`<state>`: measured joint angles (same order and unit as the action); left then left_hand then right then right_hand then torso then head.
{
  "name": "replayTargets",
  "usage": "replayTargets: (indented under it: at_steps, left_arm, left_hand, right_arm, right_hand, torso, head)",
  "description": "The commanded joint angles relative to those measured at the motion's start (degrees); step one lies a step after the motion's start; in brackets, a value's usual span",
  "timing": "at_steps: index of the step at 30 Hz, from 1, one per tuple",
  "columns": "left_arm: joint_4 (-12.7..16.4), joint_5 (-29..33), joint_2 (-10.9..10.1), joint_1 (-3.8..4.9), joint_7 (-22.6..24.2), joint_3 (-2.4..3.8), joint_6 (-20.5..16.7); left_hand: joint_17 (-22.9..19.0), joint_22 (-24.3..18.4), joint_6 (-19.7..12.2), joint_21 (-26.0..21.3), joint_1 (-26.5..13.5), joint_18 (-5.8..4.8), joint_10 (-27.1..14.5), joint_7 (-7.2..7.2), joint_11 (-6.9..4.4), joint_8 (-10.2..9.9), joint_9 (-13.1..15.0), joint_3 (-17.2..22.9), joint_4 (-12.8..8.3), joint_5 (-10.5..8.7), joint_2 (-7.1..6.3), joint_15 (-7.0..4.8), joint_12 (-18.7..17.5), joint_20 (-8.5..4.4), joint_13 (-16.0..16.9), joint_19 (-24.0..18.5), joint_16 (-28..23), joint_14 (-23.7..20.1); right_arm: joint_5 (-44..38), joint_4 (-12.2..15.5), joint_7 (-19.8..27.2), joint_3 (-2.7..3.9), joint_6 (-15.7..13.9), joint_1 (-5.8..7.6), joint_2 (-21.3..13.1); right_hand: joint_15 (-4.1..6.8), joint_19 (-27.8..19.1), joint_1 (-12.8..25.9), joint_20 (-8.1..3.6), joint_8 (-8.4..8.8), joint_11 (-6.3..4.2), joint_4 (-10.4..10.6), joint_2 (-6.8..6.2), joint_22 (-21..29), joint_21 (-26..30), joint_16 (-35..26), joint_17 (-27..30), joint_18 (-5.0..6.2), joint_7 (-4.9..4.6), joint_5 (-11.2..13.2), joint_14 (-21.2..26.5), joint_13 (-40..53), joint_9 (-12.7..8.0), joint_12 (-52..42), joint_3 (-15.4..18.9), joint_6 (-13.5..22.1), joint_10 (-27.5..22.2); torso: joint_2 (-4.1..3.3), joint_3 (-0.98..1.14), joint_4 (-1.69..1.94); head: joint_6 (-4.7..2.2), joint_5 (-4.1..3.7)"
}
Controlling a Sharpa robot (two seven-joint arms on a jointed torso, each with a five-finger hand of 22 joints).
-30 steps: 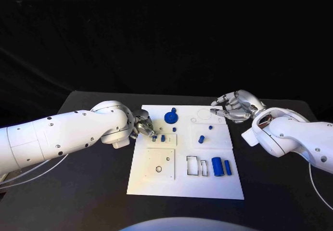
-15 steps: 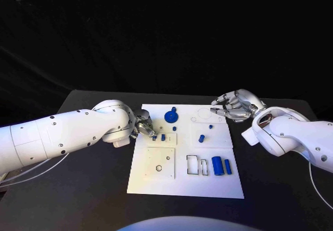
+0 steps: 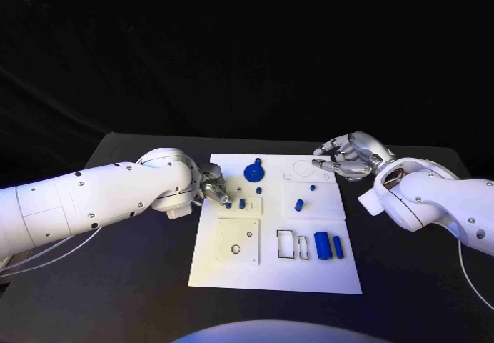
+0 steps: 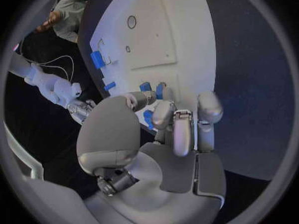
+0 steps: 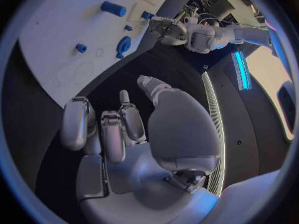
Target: Assemble the parts on the task board
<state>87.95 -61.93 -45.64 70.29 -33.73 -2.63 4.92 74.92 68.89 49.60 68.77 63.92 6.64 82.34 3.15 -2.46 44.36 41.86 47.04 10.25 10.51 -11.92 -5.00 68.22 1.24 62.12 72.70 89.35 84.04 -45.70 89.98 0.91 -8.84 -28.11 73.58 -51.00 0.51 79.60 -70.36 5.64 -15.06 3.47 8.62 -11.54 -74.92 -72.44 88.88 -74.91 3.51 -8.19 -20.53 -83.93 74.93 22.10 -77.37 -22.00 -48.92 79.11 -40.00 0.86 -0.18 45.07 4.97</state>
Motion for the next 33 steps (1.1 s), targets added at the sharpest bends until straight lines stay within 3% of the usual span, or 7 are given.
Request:
replayTargets:
  at_steps: [1,21,33]
  left_arm:
    - [0.1,-0.5,0.0,-0.02,-0.4,0.01,1.2]
    - [0.2,-1.2,0.1,-0.04,-0.6,0.02,1.3]
    - [0.5,-0.9,0.3,-0.04,0.0,0.02,4.0]
  left_hand:
    - [13.7,0.0,1.8,0.2,-0.1,-0.36,0.5,-1.52,0.08,0.4,0.0,8.9,-9.2,0.47,0.64,-0.32,0.2,0.0,0.0,0.5,0.2,5.7]
    - [13.8,0.1,1.8,0.3,-0.2,-0.38,0.5,-1.52,0.07,0.4,0.0,8.9,-9.3,0.72,0.64,-0.33,0.3,-0.01,0.1,0.6,0.2,5.7]
    - [13.7,0.1,1.9,0.2,-0.4,-0.35,0.5,-1.53,0.08,0.5,-0.1,8.8,-9.5,1.25,0.54,-0.34,0.2,-0.02,-0.1,0.6,0.2,5.7]
  right_arm:
    - [-0.2,0.1,0.2,0.0,0.7,-0.04,0.0]
    - [-0.2,0.4,0.4,0.0,0.4,-0.05,-0.2]
    - [-0.2,0.4,0.4,0.0,0.4,-0.05,-0.3]
  right_hand:
    - [0.13,-0.2,0.1,-0.15,-0.21,-0.09,0.3,0.29,-1.8,0.1,-0.2,-11.9,1.17,0.02,-0.4,-5.2,0.1,0.1,-0.1,0.0,0.3,-0.2]
    - [0.13,-0.2,0.1,-0.15,-0.21,-0.09,0.3,0.29,-1.8,0.1,-0.2,-11.9,1.17,0.02,-0.4,-5.2,0.1,0.1,-0.1,0.0,0.3,-0.2]
    - [0.13,-0.2,0.1,-0.15,-0.21,-0.09,0.3,0.29,-1.8,0.1,-0.2,-11.9,1.17,0.02,-0.4,-5.2,0.1,0.1,-0.1,0.0,0.3,-0.2]
  torso:
    - [0.01,0.03,-0.04]
    - [-0.01,0.02,-0.02]
    - [0.02,0.0,-0.02]
  head:
    - [0.0,-0.01]
    - [0.09,-0.04]
    - [0.29,0.0]
